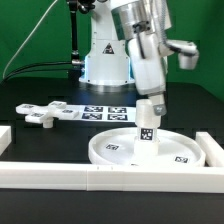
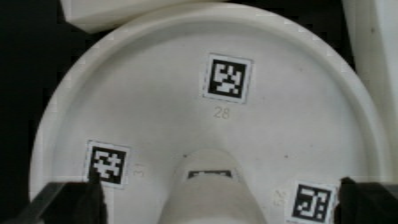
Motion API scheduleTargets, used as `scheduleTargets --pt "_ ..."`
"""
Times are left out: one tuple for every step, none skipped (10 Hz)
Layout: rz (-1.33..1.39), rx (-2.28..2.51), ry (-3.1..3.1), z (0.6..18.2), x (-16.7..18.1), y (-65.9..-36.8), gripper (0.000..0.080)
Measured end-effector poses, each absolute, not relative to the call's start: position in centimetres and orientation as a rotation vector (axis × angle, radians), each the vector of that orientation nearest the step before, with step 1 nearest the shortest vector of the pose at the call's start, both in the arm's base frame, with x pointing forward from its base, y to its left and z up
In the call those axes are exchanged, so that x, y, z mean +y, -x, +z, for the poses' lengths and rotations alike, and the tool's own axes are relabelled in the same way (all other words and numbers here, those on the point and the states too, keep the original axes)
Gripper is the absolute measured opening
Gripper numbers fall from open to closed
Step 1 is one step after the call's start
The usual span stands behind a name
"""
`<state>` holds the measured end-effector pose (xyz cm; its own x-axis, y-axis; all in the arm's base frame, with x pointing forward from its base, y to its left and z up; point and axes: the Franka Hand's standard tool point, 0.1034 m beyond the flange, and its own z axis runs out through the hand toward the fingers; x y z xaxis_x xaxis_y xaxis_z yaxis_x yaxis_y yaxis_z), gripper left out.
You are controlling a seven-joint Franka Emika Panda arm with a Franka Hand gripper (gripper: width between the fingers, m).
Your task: Assemble round table
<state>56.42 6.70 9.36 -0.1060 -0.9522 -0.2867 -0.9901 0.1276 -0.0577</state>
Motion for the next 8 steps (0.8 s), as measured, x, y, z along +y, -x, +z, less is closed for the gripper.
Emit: scheduleTargets --pt "0.223 2.164 1.891 9.24 6.66 -56.38 0.0649" --pt "0.224 2.165 1.892 9.15 6.6 -56.36 0.0649" --pt "0.225 2.164 1.893 9.13 6.65 -56.34 0.0649" --pt "0.225 2.164 1.893 9.11 6.66 -56.34 0.0649" --pt "0.225 2.162 1.896 9.1 6.68 -56.35 0.0649" --pt "0.219 2.028 2.034 9.07 6.76 -56.59 0.0649" --pt "0.216 1.936 2.099 8.91 6.39 -56.84 0.0649" --pt "0.221 1.928 2.094 8.75 6.21 -56.71 0.0649"
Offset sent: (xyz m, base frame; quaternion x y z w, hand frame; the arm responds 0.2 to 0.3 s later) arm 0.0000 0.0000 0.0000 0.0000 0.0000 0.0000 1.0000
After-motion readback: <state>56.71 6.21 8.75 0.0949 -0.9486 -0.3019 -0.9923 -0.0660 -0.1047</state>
